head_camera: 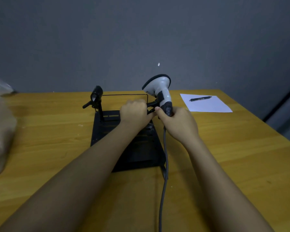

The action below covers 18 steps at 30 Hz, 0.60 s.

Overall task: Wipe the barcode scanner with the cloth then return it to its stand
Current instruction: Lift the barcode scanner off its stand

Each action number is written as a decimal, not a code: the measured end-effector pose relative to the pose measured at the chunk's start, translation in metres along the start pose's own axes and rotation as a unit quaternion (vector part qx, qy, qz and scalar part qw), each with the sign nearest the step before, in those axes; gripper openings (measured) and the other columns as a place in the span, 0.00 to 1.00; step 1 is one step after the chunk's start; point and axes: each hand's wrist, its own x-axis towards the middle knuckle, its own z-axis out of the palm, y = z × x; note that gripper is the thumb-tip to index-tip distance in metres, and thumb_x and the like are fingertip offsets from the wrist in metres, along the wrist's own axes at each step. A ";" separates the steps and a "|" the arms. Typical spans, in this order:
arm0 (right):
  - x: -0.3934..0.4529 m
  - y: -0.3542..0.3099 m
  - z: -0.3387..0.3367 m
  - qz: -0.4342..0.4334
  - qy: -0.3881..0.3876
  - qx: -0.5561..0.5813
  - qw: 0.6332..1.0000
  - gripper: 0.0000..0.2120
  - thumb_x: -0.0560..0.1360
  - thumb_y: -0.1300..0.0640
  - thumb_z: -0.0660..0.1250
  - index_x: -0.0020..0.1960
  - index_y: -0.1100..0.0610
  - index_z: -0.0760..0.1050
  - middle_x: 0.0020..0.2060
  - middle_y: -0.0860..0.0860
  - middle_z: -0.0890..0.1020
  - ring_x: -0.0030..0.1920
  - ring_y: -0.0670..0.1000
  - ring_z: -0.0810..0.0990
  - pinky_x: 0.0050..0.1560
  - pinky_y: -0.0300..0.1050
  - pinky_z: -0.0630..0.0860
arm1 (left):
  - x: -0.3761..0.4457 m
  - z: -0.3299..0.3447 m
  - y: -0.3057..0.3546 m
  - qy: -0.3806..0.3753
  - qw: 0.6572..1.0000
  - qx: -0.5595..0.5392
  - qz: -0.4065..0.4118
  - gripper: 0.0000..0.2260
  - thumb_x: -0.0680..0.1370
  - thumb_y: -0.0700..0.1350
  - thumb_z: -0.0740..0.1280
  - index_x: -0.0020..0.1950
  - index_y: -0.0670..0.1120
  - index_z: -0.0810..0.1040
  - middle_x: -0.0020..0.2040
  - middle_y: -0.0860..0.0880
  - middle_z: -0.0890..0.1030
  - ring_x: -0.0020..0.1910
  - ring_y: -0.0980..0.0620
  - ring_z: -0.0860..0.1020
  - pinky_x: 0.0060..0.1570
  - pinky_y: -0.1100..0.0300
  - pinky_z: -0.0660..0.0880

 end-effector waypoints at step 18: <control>-0.009 0.004 0.013 0.000 0.055 0.044 0.997 0.22 0.76 0.41 0.61 0.31 0.55 0.67 0.24 0.48 0.71 0.26 0.49 0.69 0.27 0.43 0.59 | 0.003 0.016 -0.003 -0.007 0.998 0.034 0.051 0.19 0.80 0.58 0.55 0.39 0.44 0.66 0.28 0.50 0.63 0.30 0.49 0.69 0.24 0.61 0.56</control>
